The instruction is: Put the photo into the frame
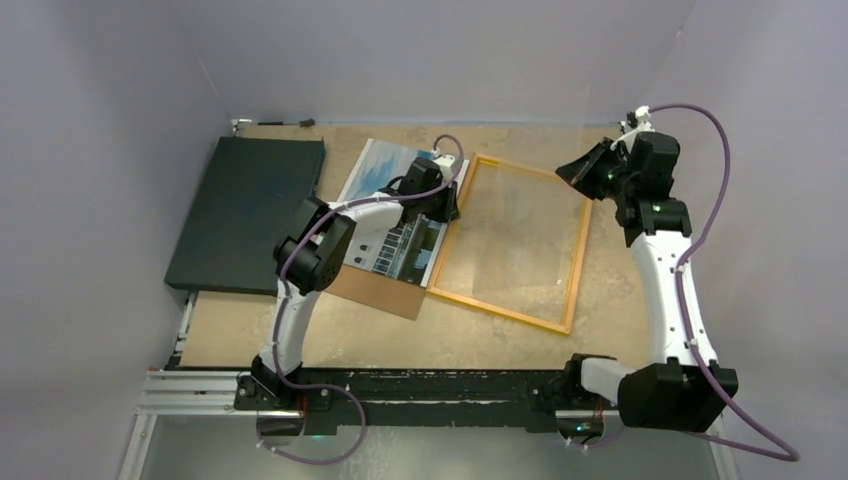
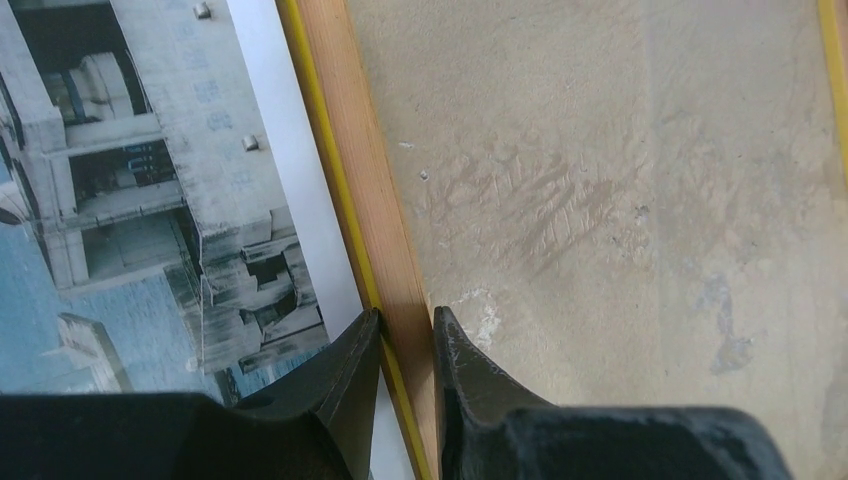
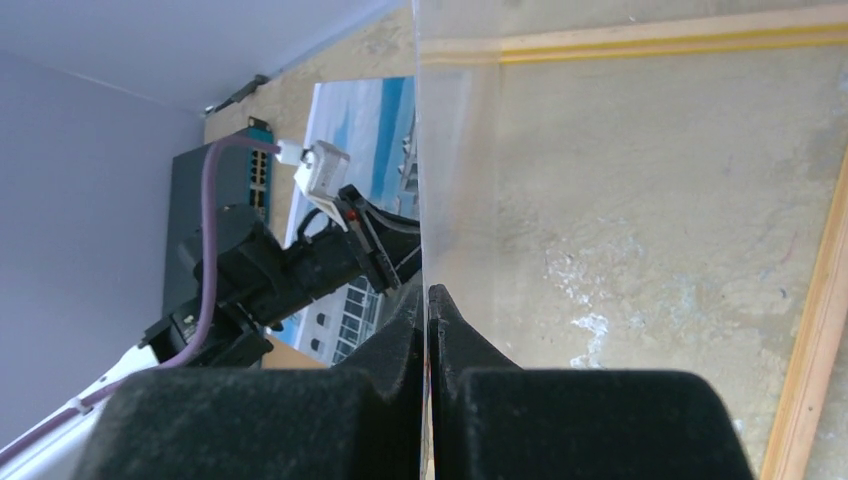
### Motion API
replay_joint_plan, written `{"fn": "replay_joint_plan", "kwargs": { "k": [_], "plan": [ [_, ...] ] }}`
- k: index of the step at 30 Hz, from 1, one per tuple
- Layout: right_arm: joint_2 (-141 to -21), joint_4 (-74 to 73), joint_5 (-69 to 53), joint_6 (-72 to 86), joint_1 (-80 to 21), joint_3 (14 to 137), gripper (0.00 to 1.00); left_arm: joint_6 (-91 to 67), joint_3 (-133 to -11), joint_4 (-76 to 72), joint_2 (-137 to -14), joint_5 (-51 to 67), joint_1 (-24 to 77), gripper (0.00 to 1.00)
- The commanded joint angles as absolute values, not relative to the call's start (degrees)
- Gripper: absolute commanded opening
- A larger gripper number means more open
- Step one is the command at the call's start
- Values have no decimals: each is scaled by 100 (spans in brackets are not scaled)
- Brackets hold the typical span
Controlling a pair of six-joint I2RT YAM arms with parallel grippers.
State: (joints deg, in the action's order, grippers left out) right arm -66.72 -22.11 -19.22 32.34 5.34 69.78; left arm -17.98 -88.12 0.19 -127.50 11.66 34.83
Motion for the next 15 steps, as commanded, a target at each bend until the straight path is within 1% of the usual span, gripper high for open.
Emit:
{"fn": "replay_joint_plan", "kwargs": {
  "k": [1,4,10,15],
  "plan": [
    [-6704,-2010,-2280,3162,518,7718,0,-2186,-8299,1202,-12810,1391,3239,19],
    [-6834,-1977,-2422,3221,518,7906,0,-2475,-8227,1100,-12752,1514,3124,19],
    [-7130,-1795,-2801,3446,514,8294,0,-2926,-8241,1019,-13035,1698,3051,18],
    [-7266,-1367,-3352,3816,519,8150,0,-3515,-8176,537,-13178,1998,2913,17]
  ]
}}
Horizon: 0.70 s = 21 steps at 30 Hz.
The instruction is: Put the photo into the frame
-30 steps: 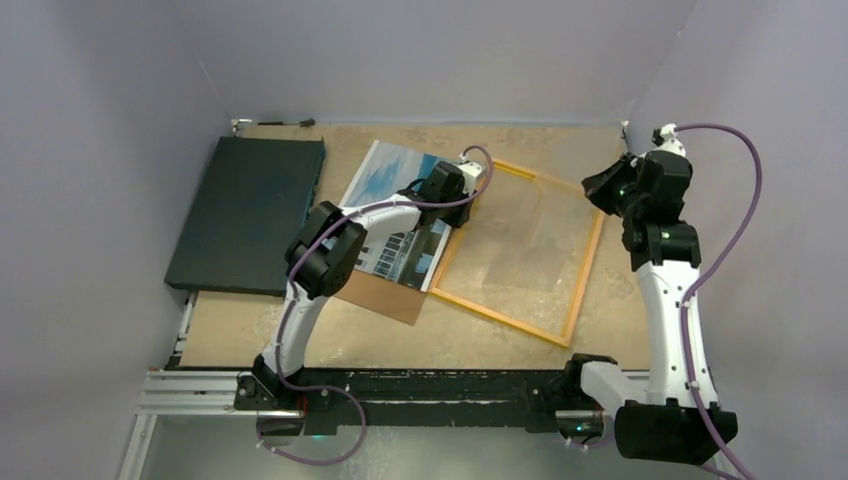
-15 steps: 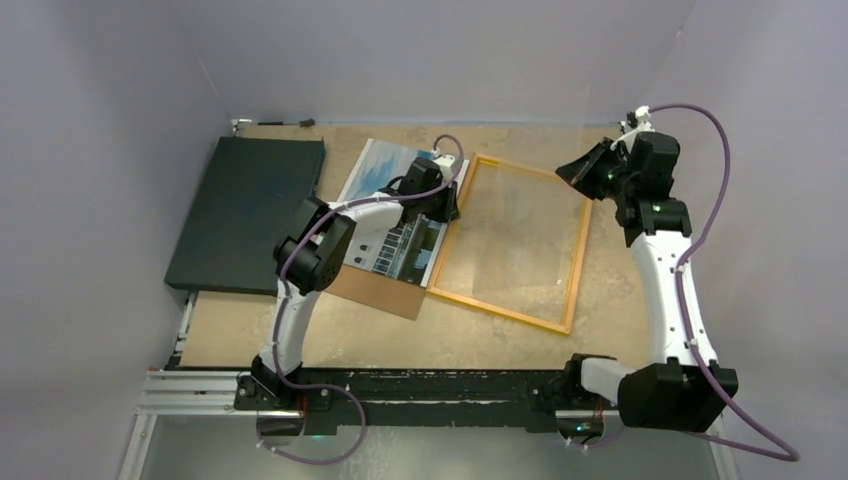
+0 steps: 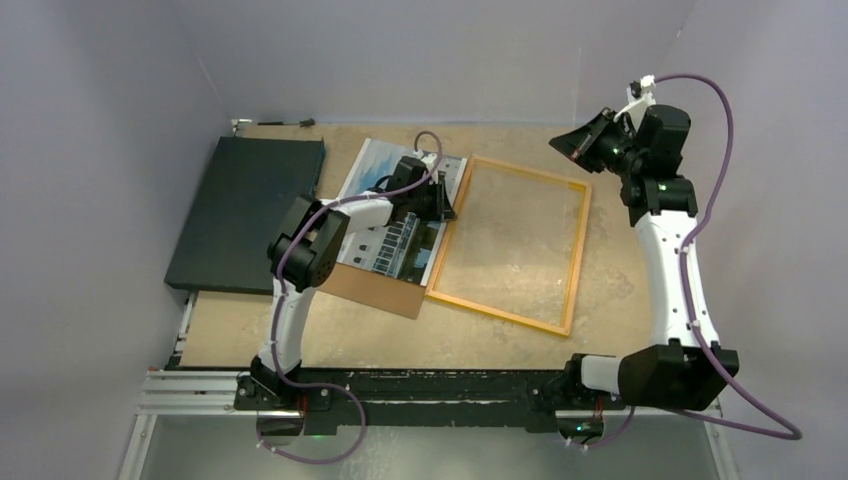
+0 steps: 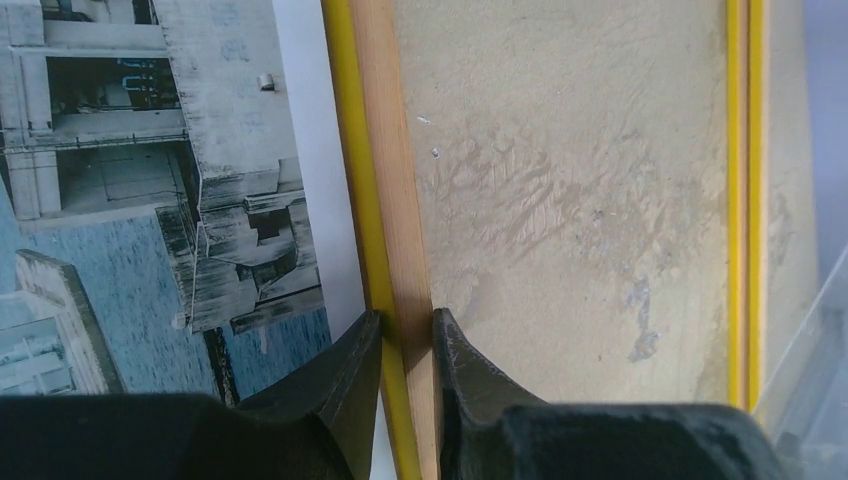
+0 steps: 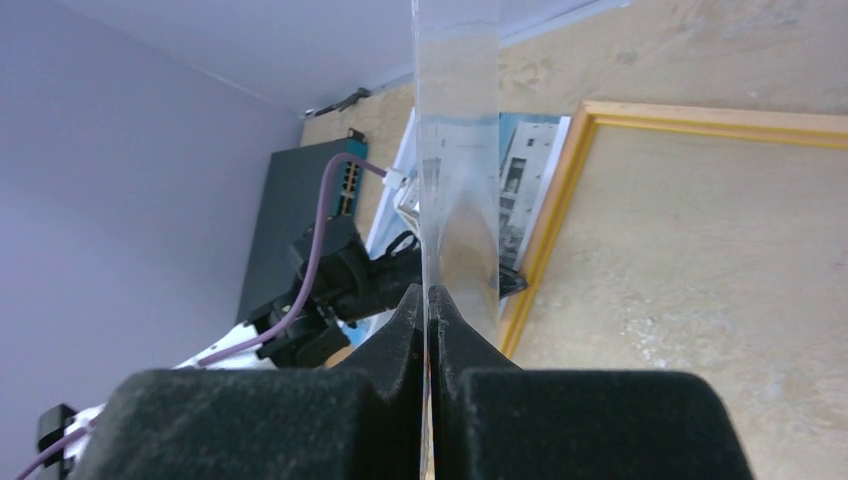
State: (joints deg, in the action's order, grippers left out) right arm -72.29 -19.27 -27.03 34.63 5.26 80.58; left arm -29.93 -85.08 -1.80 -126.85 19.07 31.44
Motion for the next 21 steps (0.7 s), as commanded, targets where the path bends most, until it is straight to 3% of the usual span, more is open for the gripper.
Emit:
{"fn": "replay_joint_plan", "kwargs": {
  "k": [1,11,21],
  "plan": [
    [-7266,-1304,-3424,3911,519,8110,0,-3639,-8226,467,-13240,2036,2901,17],
    [-7155,-967,-3852,4216,526,7395,0,-4310,-8411,-19,-13418,2385,2903,19],
    [-6894,192,-4160,4788,602,6149,0,-3904,-8178,-13,-12220,2950,2335,52]
  ]
}}
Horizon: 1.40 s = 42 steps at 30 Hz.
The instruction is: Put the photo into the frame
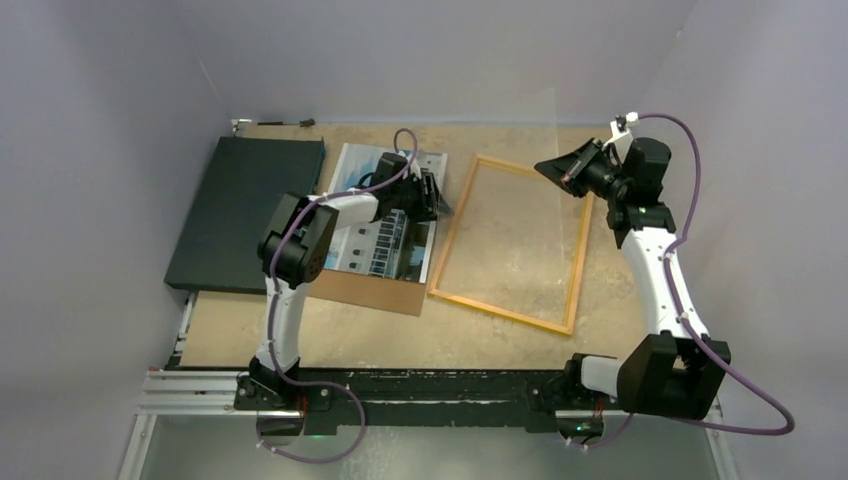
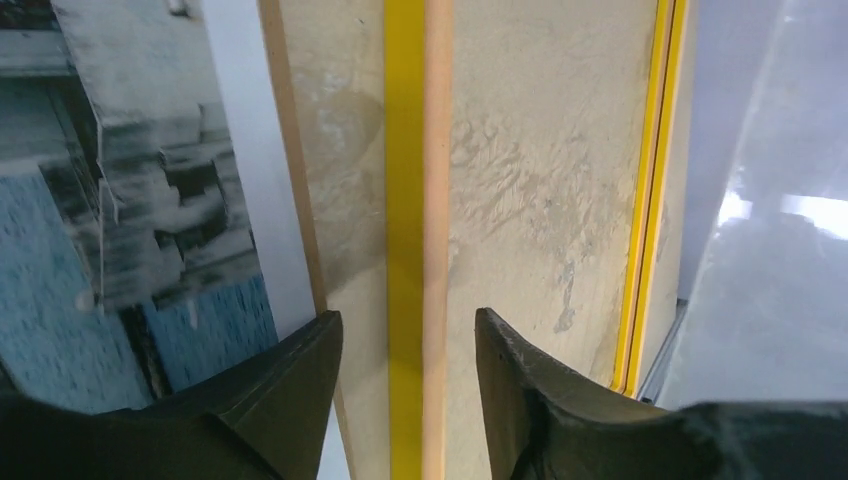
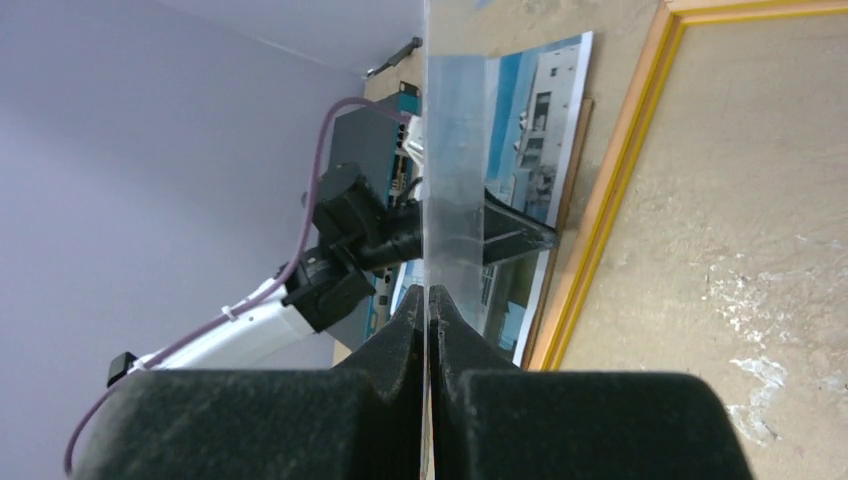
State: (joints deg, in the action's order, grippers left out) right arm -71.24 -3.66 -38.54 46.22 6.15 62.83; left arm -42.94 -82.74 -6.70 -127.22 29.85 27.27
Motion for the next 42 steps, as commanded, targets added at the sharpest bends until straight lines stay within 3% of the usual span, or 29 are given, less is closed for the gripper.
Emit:
{"fn": "replay_joint_plan", "kwargs": {
  "k": [1,16,20,24,29,36,42],
  "plan": [
    [-6868,212,-4158,4767,632,6111,0,-3783,-8289,-49,-12171,3093,2277,53],
    [-7054,1302,-4389,5146,713,5654,0,-2519,-8857,864,-11401,3647,1400,58],
    [-7120,1727,-4533,5439,712,5536,0,-1907,-8865,1295,-10962,3630,1141,67],
    [-7274,1679,-4384,5342,712,5261,0,-1503,-8573,1418,-10338,3709,807,88],
    [-7610,1398,-3413,4640,712,5010,0,-1202,-8075,1507,-9889,4026,362,94],
    [-7532,989,-1923,3782,712,4822,0,-142,-8337,2596,-9883,4074,202,98],
    [-7582,745,-1363,3551,703,4702,0,707,-8260,3207,-9763,3963,157,100]
  ]
}}
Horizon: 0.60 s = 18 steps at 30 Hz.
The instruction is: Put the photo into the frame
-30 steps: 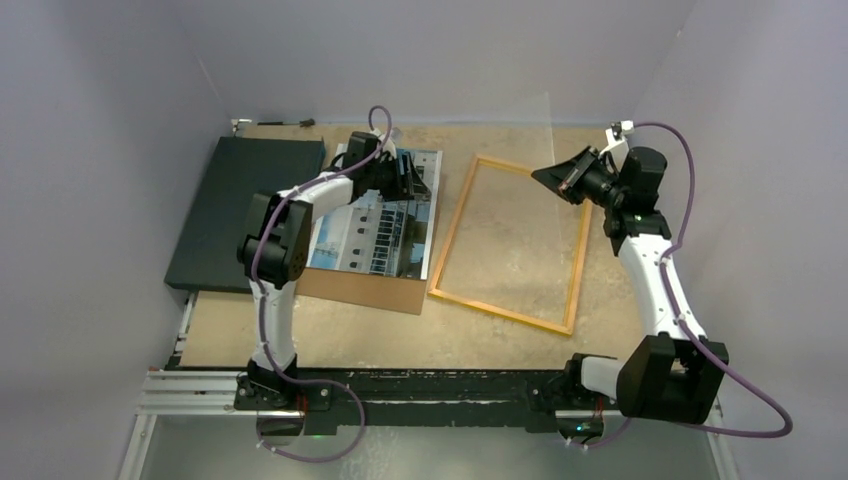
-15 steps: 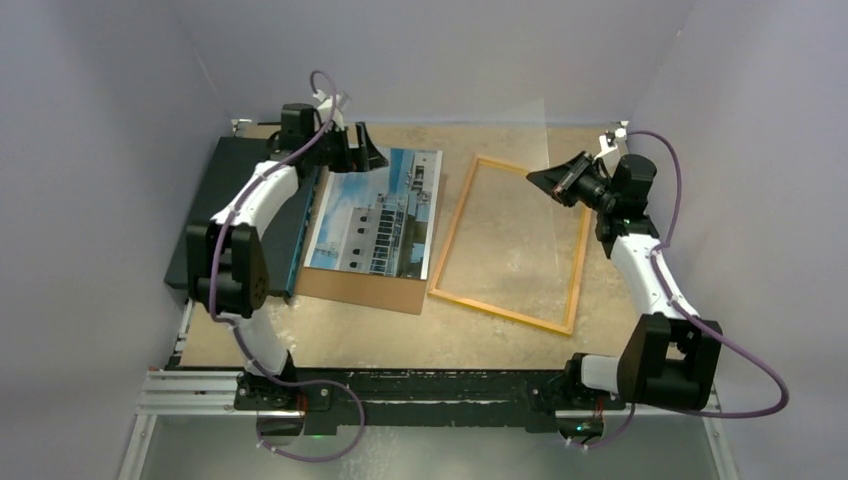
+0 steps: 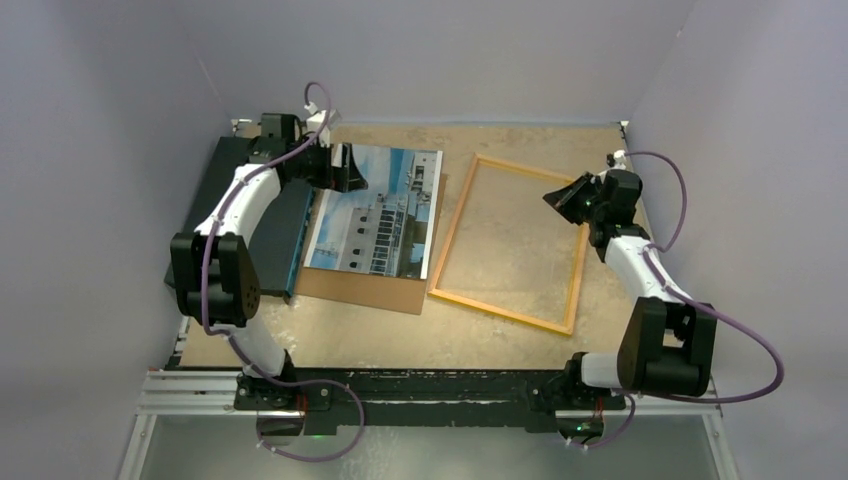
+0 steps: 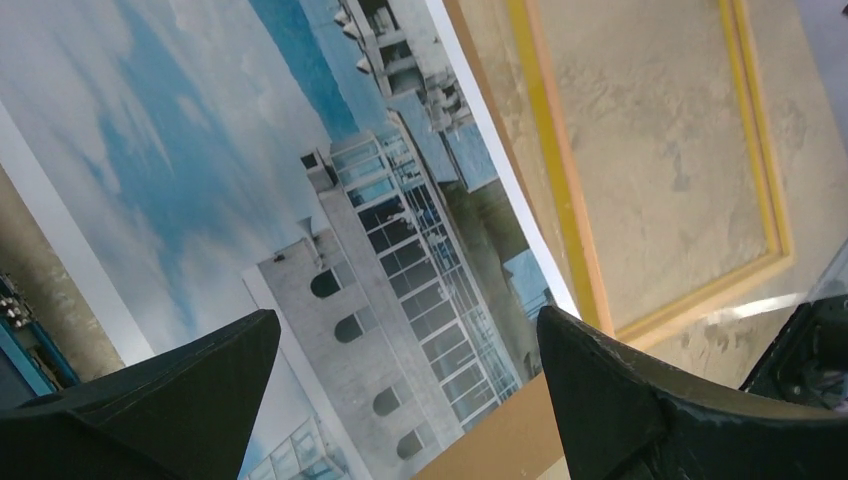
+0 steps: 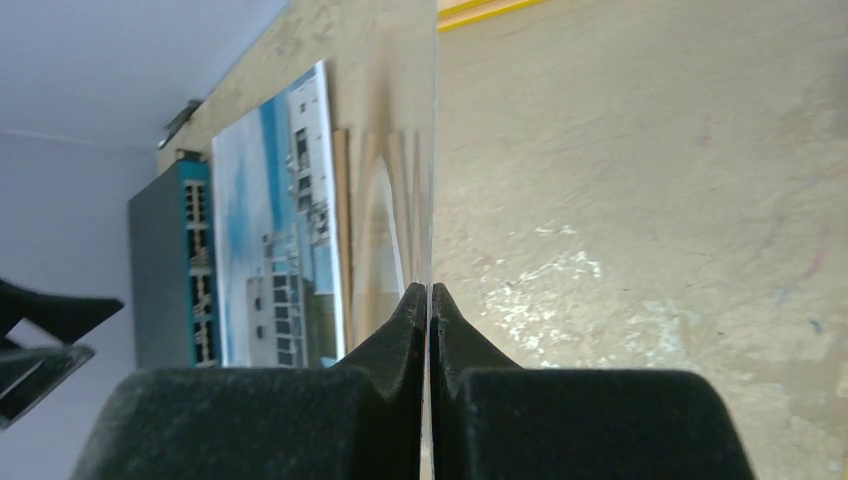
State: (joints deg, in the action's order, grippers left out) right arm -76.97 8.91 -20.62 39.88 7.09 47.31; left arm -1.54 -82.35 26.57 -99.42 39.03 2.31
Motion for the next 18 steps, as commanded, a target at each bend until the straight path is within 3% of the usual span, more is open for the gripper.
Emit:
{"fn": "replay_joint_plan", "kwargs": {
  "k": [1,9,18],
  "plan": [
    [-7603,671,-1306,3490,703,4710,0,817,-8204,3238,-9704,3904,121,100],
    [-8103,-243,-860,2990,697,5045,0,1535,-7727,3007,-9207,3512,-246,100],
    [-8193,-575,-440,2754,598,5168,0,1672,-8223,3778,-10023,2873,-241,100]
  ]
}}
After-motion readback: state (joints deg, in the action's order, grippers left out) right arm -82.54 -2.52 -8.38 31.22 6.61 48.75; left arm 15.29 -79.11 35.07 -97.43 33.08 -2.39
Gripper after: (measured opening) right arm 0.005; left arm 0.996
